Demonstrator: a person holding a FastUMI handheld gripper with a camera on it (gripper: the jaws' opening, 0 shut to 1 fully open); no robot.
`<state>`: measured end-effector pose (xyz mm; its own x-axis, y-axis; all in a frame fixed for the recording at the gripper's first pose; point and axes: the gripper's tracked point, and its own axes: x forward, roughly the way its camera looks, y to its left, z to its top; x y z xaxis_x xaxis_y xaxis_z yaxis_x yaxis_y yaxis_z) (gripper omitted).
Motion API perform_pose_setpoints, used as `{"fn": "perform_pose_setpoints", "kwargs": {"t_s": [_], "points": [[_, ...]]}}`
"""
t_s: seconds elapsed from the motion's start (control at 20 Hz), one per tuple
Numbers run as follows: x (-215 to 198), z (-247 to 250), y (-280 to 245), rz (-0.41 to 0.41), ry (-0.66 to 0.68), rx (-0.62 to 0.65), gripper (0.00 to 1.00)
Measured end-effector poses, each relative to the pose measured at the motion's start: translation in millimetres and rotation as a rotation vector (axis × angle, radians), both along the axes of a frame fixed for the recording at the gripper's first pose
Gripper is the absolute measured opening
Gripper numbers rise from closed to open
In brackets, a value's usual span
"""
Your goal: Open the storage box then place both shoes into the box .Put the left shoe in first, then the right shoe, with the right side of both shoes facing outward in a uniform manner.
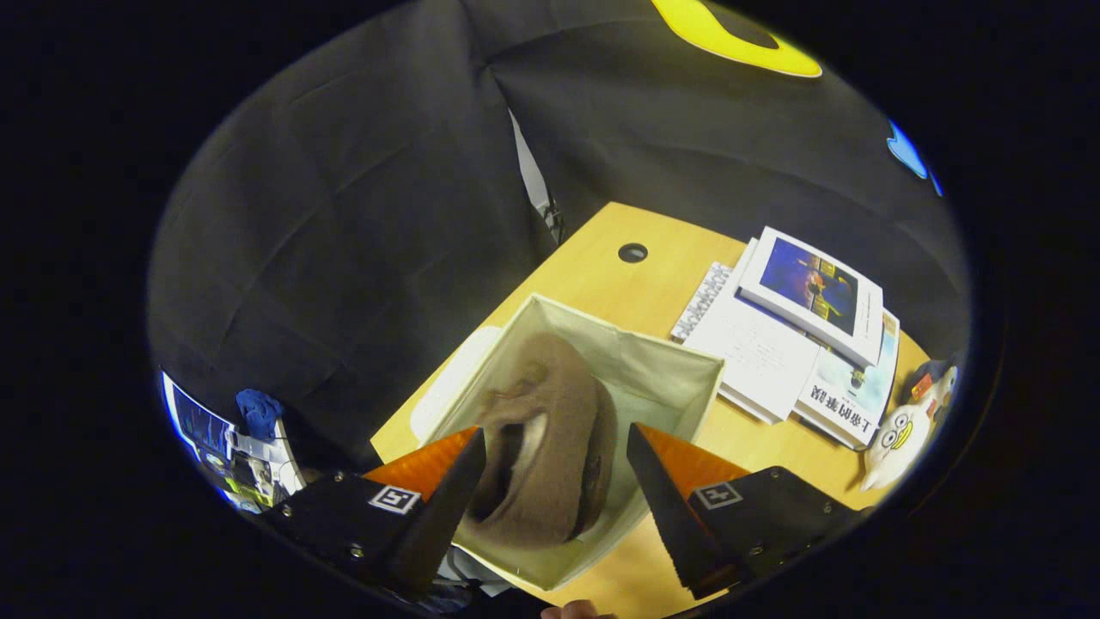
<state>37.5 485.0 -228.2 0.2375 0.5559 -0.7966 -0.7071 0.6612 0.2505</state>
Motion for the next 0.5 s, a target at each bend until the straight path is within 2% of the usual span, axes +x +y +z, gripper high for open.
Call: {"fn": "perform_pose_setpoints", "kwargs": {"t_s": [0.3,0.5], "points": [[11,58,-23,-0.039,-0.108,0.077,0.99],[25,93,-62,-0.133,-0.178,0.146,1.0]]}}
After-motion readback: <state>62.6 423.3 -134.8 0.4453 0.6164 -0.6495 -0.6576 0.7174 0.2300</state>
